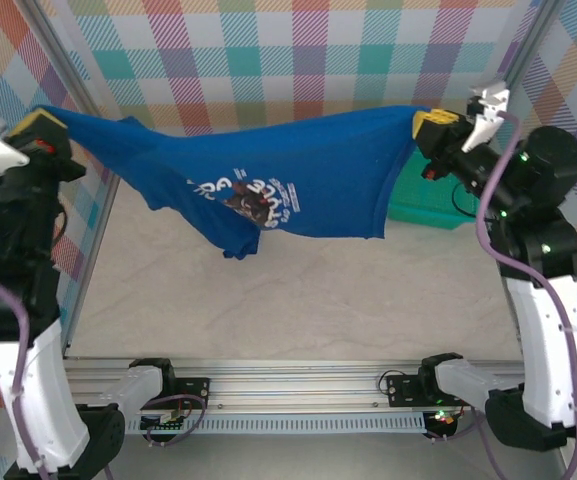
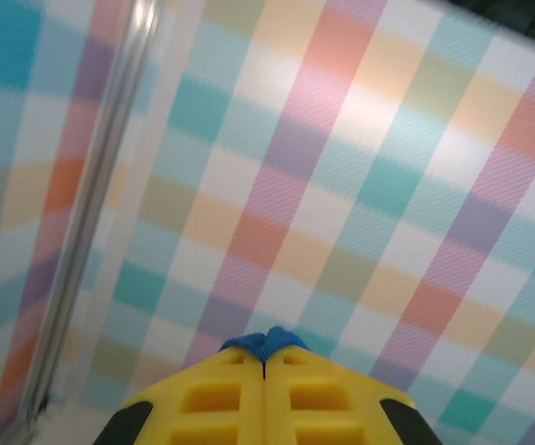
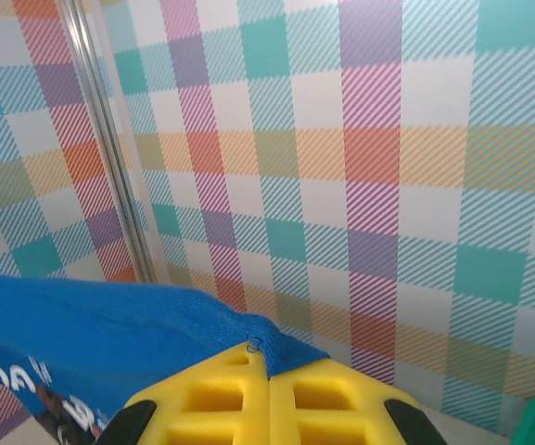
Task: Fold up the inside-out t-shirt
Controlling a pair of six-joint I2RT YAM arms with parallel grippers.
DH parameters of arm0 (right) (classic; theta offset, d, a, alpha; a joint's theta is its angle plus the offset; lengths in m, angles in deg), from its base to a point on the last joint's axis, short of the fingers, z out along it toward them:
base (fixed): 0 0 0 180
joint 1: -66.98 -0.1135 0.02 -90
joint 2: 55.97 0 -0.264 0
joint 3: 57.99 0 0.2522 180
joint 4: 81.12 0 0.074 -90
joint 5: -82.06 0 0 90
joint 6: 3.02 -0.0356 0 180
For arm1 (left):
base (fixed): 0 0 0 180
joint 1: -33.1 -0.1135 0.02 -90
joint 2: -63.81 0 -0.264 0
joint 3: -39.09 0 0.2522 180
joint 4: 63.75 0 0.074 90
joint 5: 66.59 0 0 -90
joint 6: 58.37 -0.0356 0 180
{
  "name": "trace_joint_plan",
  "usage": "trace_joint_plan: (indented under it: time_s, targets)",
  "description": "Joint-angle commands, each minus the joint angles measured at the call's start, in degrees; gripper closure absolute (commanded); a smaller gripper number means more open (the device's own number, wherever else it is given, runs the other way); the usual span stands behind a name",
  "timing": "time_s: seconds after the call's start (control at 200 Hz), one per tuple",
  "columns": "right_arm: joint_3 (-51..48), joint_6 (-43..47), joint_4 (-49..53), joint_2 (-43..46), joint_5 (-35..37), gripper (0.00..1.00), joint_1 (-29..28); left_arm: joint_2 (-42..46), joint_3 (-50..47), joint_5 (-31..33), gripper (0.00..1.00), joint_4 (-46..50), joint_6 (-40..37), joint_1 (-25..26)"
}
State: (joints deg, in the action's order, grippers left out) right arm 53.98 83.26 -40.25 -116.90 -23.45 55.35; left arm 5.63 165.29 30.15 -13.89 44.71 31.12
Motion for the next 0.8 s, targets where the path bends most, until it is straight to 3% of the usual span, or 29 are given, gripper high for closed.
trace_joint_plan:
  time_s: [0.0, 0.225, 0.415, 0.575, 0.795]
  targets:
    - [1.8, 5.0, 4.9, 3.6, 1.8, 1.0, 0.3, -0.1, 5.9, 4.5, 1.0, 2.6, -5.8, -1.0]
    - [-1.7, 6.2, 8.5, 4.0, 3.2, 1.0, 0.3, -6.4, 11.4, 6.5, 1.0, 5.5, -10.7, -1.0]
    - [-7.0, 2.1, 6.0, -1.3, 13.7, 1.0, 0.3, -13.6, 8.9, 7.1, 1.0, 3.7, -11.4, -1.0]
    - [-3.4, 1.7, 3.8, -6.7, 10.5, 1.0, 0.4, -18.8, 12.6, 6.1, 1.0, 3.4, -11.2, -1.0]
    - [1.2, 2.7, 5.1, -7.7, 7.4, 1.0, 0.3, -19.4, 18.1, 3.9, 1.0, 4.3, -10.9, -1.1]
